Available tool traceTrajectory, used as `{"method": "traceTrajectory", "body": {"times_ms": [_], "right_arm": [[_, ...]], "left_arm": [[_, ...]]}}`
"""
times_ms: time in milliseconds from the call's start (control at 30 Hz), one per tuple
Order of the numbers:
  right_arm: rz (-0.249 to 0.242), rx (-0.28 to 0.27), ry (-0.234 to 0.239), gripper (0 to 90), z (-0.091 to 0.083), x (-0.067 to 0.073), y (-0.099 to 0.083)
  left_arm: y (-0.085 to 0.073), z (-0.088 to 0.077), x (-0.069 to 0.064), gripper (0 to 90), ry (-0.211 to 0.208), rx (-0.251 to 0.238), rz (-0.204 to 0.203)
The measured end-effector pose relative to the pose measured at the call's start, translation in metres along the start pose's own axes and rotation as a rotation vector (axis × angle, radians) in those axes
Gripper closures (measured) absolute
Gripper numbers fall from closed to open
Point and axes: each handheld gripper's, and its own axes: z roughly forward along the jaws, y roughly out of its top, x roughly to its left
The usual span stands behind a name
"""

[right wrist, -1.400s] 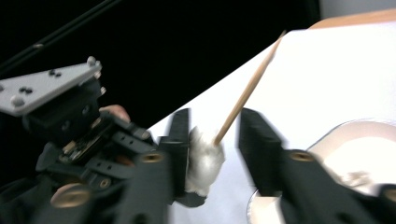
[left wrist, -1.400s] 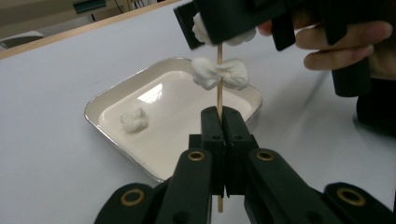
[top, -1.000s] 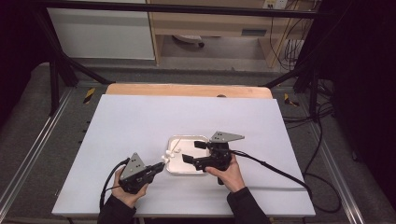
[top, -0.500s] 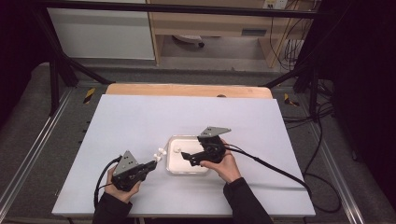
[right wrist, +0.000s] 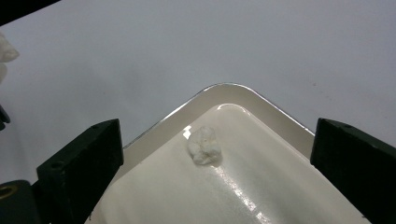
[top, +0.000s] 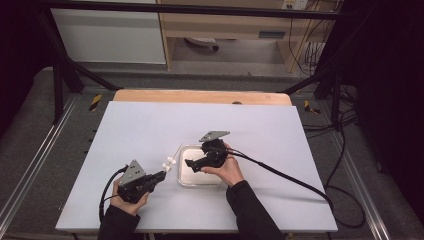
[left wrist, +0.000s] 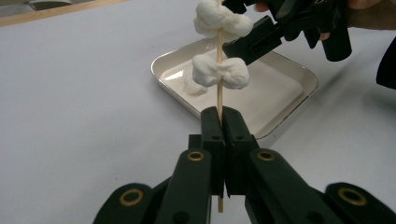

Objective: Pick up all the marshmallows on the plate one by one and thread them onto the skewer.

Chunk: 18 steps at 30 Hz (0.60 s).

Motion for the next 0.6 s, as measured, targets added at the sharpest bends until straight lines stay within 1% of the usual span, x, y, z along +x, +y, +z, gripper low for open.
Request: {"method": "traceTrajectory", "body": {"times_ms": [100,133,267,300,367,400,500,600], "right_arm": [[-0.007,0.038,-0.013,7.1,0.006,-0.001,0.0],[-0.012,0.053,-0.013,9.7,0.008,-0.001,0.0],[-0.041,0.081,0.006,21.6,0.016,0.001,0.001],[-0.042,0.082,0.007,26.4,0.018,0.001,0.001],[-0.037,0.089,0.006,32.5,0.022,0.001,0.001],[-0.036,0.089,-0.001,36.1,0.024,0.0,0.001],[-0.05,0.111,-0.001,44.0,0.028,0.0,0.0],[-0.063,0.105,0.003,50.6,0.031,0.001,-0.001]], "left_arm": [[-0.001,0.001,0.0,88.9,-0.002,0.007,-0.005],[-0.001,0.002,0.0,89.0,-0.002,0.008,-0.006],[-0.001,0.002,0.0,89.0,-0.003,0.009,-0.005],[-0.001,0.002,0.0,88.9,-0.003,0.011,-0.005],[-0.001,0.002,0.0,88.9,-0.004,0.012,-0.006],[-0.001,0.002,0.0,88.9,-0.004,0.013,-0.004],[-0.001,0.003,0.0,88.9,-0.005,0.013,-0.006],[-0.001,0.003,-0.001,88.9,-0.006,0.014,-0.002]]}}
